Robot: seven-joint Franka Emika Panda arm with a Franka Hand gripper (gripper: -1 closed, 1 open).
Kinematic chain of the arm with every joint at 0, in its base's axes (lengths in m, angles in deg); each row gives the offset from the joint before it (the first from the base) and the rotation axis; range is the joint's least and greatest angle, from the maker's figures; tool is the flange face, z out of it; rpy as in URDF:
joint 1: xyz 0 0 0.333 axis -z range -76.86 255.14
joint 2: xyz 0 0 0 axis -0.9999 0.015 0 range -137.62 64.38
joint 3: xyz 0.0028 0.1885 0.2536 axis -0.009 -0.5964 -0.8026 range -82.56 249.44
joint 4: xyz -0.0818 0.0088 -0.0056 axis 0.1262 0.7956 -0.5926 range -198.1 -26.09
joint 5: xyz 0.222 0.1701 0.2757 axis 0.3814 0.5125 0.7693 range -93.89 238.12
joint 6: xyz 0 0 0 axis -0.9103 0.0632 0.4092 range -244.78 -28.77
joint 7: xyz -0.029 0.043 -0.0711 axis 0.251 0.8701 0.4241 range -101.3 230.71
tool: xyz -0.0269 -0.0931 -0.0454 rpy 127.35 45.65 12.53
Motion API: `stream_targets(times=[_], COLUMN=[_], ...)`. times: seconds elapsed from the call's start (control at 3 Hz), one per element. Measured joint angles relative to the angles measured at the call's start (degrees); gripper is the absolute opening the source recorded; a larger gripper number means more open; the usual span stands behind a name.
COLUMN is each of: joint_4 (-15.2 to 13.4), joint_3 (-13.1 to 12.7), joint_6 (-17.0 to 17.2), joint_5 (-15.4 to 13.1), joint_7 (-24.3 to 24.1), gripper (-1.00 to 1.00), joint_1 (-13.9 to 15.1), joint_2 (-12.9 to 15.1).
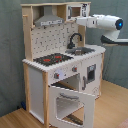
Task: Play with the kitchen
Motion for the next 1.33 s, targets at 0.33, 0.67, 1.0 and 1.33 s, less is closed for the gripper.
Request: stream_targets(times=[0.33,0.67,1.0,1.33], joint_4=[2.60,4.73,5.22,5.76], joint_3=[-0.01,-0.31,-1.16,-4.90], joint_6=[-2.07,-3.32,-4.43,-4.42], joint_5=[0.00,0.00,0.00,0.77], joint_7=[1.86,4.57,6.71,5.61], gripper=[1.00,1.00,1.00,1.00], joint_1=[2.83,5.46,8.78,12.83], joint_2=[3.23,7.24,11.13,11.84])
